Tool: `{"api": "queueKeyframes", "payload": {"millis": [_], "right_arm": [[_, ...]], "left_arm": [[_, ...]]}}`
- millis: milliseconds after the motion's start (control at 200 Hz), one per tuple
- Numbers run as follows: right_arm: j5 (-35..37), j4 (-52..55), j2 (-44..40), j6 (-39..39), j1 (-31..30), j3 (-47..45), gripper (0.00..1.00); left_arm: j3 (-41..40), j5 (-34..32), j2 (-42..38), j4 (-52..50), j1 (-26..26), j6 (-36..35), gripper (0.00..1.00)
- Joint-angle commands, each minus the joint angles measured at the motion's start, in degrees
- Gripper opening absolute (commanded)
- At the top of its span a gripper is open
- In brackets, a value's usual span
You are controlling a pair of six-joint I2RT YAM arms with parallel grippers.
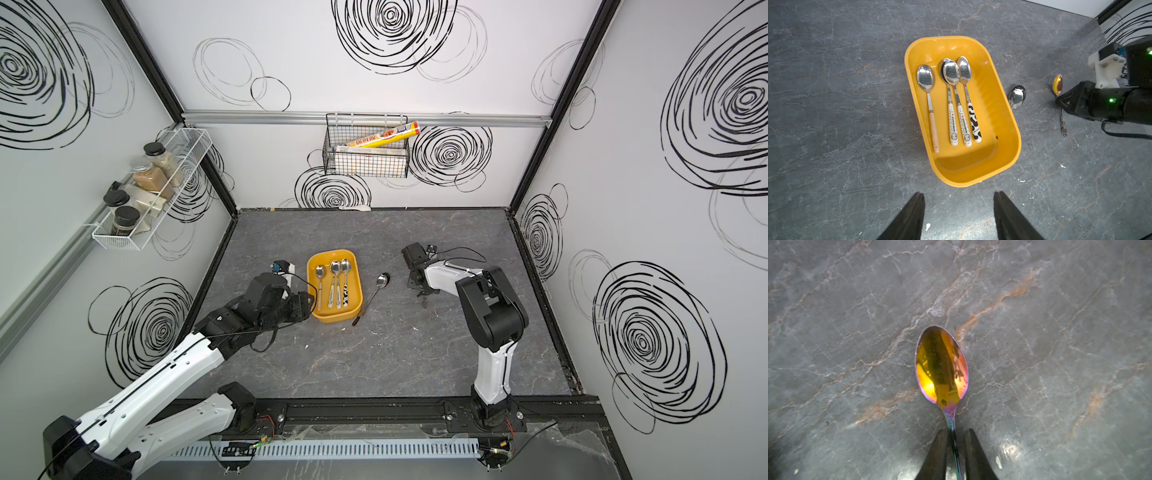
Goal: Put the spoon into the storage box
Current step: Pick up the spoon from the center of the board.
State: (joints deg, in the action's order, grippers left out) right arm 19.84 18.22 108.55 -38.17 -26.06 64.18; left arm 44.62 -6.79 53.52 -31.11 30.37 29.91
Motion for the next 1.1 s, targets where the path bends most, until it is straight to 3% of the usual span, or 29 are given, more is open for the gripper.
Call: {"api": "queueKeyframes", "payload": {"millis": [0,350,446,1091], "right_arm": [[-3.0,3.6,3.3,1.0,0.5,-1.8,0.18],[-4.7,3.5,2.6,3.3,1.4,-1.6,0.09],[-4.6,4.2,1.9,4.0,1.5,-0.8,0.00],[-11.6,7.2,-12.1,6.9,1.1,1.4,0.00]], "left_arm": [[-0.4,0.1,0.1,2.2,0.3,-0.8,0.60],[-0.3,0.2,0.4,2.3,0.3,-0.7,0.60],[-0.4,0.2,0.3,2.2,0.3,-0.8,0.60],[-0.2,0.2,0.4,2.3,0.2,-0.8,0.60]]}}
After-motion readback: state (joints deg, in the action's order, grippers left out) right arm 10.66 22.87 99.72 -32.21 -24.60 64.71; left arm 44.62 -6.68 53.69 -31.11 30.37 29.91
